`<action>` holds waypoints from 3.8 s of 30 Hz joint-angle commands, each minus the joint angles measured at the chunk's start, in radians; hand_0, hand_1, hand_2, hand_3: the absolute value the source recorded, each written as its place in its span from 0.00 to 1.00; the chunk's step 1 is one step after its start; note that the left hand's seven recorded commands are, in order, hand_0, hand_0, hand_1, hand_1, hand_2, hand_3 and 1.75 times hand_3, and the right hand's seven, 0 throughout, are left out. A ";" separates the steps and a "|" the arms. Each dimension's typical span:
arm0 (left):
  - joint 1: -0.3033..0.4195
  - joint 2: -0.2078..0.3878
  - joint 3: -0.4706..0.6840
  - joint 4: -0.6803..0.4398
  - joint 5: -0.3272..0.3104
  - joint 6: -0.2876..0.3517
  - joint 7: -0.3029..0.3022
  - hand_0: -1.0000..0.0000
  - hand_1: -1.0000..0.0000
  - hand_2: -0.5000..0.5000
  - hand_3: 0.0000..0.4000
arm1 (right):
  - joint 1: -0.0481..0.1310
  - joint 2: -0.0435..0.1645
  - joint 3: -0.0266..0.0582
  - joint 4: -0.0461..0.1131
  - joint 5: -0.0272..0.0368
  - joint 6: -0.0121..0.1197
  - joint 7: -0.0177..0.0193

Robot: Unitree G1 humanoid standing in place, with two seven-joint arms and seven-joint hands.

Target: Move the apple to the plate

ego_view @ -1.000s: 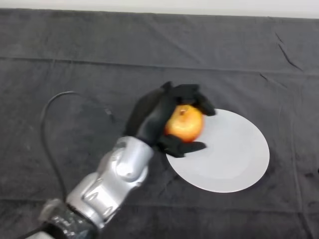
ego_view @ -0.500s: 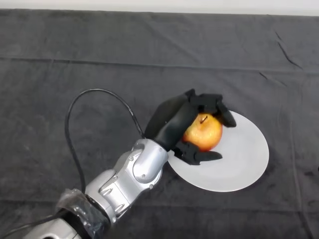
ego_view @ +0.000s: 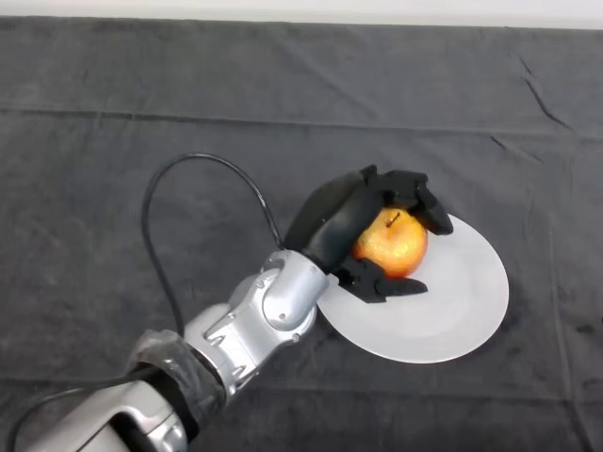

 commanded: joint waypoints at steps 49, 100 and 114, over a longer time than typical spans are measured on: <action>-0.134 0.008 -0.180 0.191 -0.257 -0.106 0.013 1.00 1.00 0.50 0.00 | 0.107 0.075 -0.0284 0.129 0.0029 0.078 -0.0011; 0.501 0.639 0.605 -0.563 -0.120 -0.105 0.319 1.00 1.00 0.50 0.00 | 0.111 0.076 -0.0312 0.117 -0.0018 0.086 -0.0023; 0.714 0.620 0.876 -0.713 -0.129 -0.100 0.418 1.00 1.00 0.50 0.00 | 0.112 0.077 -0.0292 0.115 0.0000 0.088 -0.0023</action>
